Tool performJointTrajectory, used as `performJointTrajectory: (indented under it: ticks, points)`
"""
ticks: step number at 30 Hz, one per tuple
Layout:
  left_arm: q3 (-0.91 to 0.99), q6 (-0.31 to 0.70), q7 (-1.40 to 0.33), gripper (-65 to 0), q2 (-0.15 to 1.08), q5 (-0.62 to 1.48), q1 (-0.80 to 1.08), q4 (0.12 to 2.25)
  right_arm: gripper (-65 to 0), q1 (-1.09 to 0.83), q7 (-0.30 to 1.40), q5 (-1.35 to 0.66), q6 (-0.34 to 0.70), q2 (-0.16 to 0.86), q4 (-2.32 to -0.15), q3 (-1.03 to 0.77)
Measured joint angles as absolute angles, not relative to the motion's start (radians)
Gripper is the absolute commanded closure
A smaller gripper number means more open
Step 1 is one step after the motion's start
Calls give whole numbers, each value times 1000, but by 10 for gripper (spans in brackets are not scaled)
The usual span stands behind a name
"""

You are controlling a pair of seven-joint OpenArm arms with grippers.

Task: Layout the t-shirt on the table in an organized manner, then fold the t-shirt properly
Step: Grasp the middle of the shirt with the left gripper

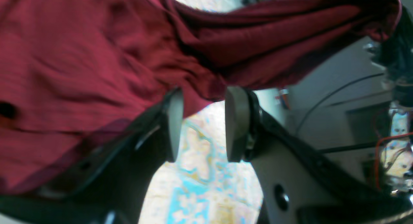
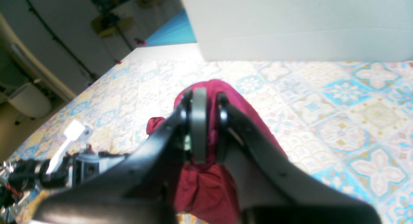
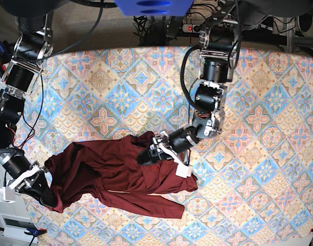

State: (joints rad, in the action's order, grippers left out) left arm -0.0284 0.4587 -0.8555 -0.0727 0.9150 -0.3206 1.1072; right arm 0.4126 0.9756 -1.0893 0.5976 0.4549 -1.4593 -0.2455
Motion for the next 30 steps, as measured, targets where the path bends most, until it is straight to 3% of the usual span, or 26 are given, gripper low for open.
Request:
performJointTrajectory:
  ticks: [6, 15, 23, 30]
  points:
    - [-27, 349, -814, -323, -143, 918, -276, 1107, -4, 413, 981, -1087, 598, 484, -1460, -244]
    - [-22, 318, -797, -285, -149, 920, -231, 1107, -4, 413, 980, -1090, 598, 483, -1461, -245]
    - [6, 216, -757, -293, -149, 920, -202, 1106, -4, 407, 979, -1093, 598, 483, -1518, -245]
    - [1, 184, -733, -293, -150, 925, -208, 1090, -4, 393, 984, -1096, 599, 483, -1528, -245]
